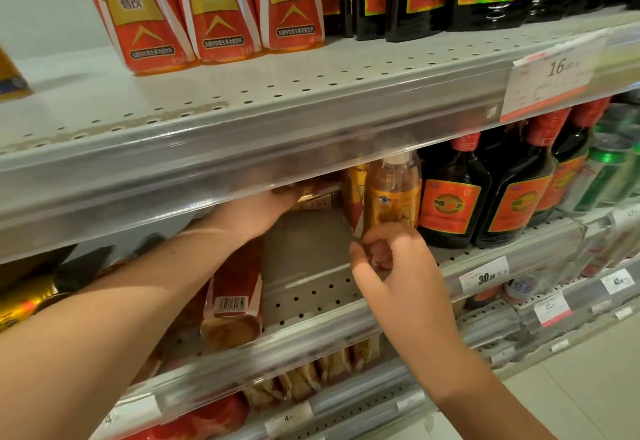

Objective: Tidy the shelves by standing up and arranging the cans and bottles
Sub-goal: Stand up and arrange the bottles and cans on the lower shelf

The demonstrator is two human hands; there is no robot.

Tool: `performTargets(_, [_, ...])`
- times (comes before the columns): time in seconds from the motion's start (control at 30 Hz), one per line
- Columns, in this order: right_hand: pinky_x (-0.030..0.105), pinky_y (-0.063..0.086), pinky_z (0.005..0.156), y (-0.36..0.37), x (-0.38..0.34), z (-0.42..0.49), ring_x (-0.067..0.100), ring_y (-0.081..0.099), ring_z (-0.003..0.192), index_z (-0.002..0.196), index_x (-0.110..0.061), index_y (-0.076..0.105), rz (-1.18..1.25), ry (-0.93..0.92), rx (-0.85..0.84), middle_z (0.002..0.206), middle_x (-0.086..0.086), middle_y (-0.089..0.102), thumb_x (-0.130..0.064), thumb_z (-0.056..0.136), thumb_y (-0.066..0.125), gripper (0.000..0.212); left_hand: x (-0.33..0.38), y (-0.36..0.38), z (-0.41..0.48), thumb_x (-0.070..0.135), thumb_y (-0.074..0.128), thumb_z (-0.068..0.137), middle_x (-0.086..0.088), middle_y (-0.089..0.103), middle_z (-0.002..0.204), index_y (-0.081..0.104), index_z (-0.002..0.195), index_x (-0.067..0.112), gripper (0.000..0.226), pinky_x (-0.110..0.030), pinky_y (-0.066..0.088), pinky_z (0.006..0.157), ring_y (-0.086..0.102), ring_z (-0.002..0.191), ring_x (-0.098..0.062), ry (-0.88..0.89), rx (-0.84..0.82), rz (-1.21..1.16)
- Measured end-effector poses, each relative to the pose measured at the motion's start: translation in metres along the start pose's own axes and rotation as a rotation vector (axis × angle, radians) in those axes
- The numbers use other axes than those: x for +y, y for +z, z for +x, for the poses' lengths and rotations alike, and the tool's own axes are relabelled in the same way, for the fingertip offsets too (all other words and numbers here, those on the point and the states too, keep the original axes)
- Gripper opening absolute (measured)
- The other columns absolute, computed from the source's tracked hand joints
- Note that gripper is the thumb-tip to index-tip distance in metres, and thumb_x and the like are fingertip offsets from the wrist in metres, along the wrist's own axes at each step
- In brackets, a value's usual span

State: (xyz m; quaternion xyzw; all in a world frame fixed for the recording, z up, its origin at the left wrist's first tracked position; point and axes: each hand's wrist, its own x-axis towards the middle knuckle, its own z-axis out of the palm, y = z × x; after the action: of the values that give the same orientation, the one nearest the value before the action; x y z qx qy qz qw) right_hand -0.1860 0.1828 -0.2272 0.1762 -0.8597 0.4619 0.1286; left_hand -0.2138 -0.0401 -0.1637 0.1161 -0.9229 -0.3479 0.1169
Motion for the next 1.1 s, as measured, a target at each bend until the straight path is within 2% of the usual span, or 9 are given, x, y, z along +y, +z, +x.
performTargets(0.07, [0.028, 0.052, 0.073, 0.012, -0.011, -0.003, 0.003, 0.055, 0.091, 0.107, -0.039, 0.052, 0.009, -0.053, -0.035, 0.101, -0.020, 0.051, -0.042, 0.093, 0.059, 0.016, -0.009, -0.013, 0.000, 0.033, 0.067, 0.097, 0.011, 0.064, 0.101, 0.058, 0.108, 0.041, 0.015, -0.011, 0.047, 0.064, 0.063, 0.087, -0.004, 0.028, -0.042, 0.005])
performTargets(0.13, [0.029, 0.053, 0.076, 0.025, -0.019, -0.003, 0.004, 0.056, 0.095, 0.113, -0.036, 0.053, 0.014, -0.121, -0.023, 0.104, -0.018, 0.052, -0.034, 0.092, 0.060, 0.023, -0.022, -0.020, 0.006, 0.023, 0.067, 0.097, 0.003, 0.066, 0.108, 0.060, 0.111, 0.034, 0.019, -0.017, 0.054, 0.076, 0.065, 0.094, -0.008, 0.072, -0.103, 0.012])
performTargets(0.2, [0.028, 0.052, 0.078, 0.040, -0.023, -0.001, 0.008, 0.056, 0.098, 0.117, -0.032, 0.055, 0.015, -0.167, 0.008, 0.107, -0.014, 0.053, -0.028, 0.091, 0.062, 0.027, -0.031, -0.023, 0.014, 0.018, 0.068, 0.096, -0.010, 0.066, 0.120, 0.059, 0.125, 0.021, 0.031, -0.036, 0.054, 0.095, 0.065, 0.107, -0.021, 0.100, -0.185, 0.055])
performTargets(0.37, [0.023, 0.043, 0.082, 0.070, -0.013, 0.011, 0.012, 0.051, 0.100, 0.131, -0.026, 0.053, -0.034, -0.155, -0.021, 0.116, -0.005, 0.050, -0.029, 0.094, 0.060, 0.037, -0.047, -0.016, 0.037, 0.039, 0.071, 0.092, -0.003, 0.059, 0.133, 0.050, 0.141, 0.025, 0.055, -0.044, 0.046, 0.104, 0.058, 0.120, -0.024, 0.168, -0.251, 0.354])
performTargets(0.57, [0.030, 0.046, 0.094, 0.080, -0.016, 0.025, 0.018, 0.050, 0.121, 0.142, -0.038, 0.039, -0.180, 0.025, -0.172, 0.137, -0.006, 0.045, -0.041, 0.095, 0.054, 0.049, -0.052, -0.012, 0.057, 0.020, 0.080, 0.086, -0.004, 0.064, 0.124, 0.058, 0.124, 0.020, 0.044, -0.031, 0.049, 0.099, 0.062, 0.107, -0.013, 0.310, -0.348, 0.250])
performTargets(0.67, [0.034, 0.049, 0.094, 0.084, -0.017, 0.027, 0.020, 0.052, 0.122, 0.143, -0.037, 0.038, -0.224, 0.048, -0.186, 0.141, -0.004, 0.044, -0.045, 0.096, 0.052, 0.050, -0.059, -0.005, 0.068, 0.031, 0.081, 0.084, -0.006, 0.067, 0.123, 0.061, 0.130, 0.017, 0.052, -0.042, 0.050, 0.100, 0.063, 0.111, -0.020, 0.330, -0.347, 0.351])
performTargets(0.83, [0.031, 0.048, 0.091, 0.085, -0.014, 0.025, 0.019, 0.054, 0.119, 0.142, -0.039, 0.041, -0.242, 0.075, -0.166, 0.144, -0.005, 0.044, -0.047, 0.096, 0.049, 0.047, -0.052, 0.007, 0.074, 0.053, 0.077, 0.081, 0.000, 0.063, 0.128, 0.057, 0.136, 0.026, 0.065, -0.038, 0.051, 0.096, 0.060, 0.111, -0.018, 0.390, -0.208, 0.561])
performTargets(1.03, [0.029, 0.049, 0.085, 0.084, -0.011, 0.024, 0.018, 0.057, 0.112, 0.137, -0.043, 0.043, -0.235, 0.110, -0.160, 0.141, -0.009, 0.046, -0.049, 0.096, 0.047, 0.042, -0.045, -0.008, 0.066, 0.054, 0.080, 0.078, 0.002, 0.061, 0.132, 0.056, 0.140, 0.023, 0.074, -0.021, 0.045, 0.076, 0.058, 0.103, -0.009, 0.278, -0.220, 0.372])
performTargets(1.1, [0.031, 0.051, 0.087, 0.085, -0.012, 0.024, 0.019, 0.058, 0.112, 0.138, -0.043, 0.043, -0.220, 0.118, -0.156, 0.140, -0.007, 0.048, -0.048, 0.095, 0.049, 0.043, -0.041, -0.016, 0.061, 0.060, 0.078, 0.077, 0.003, 0.058, 0.136, 0.055, 0.140, 0.024, 0.076, -0.020, 0.041, 0.079, 0.056, 0.111, -0.010, 0.271, -0.183, 0.307])
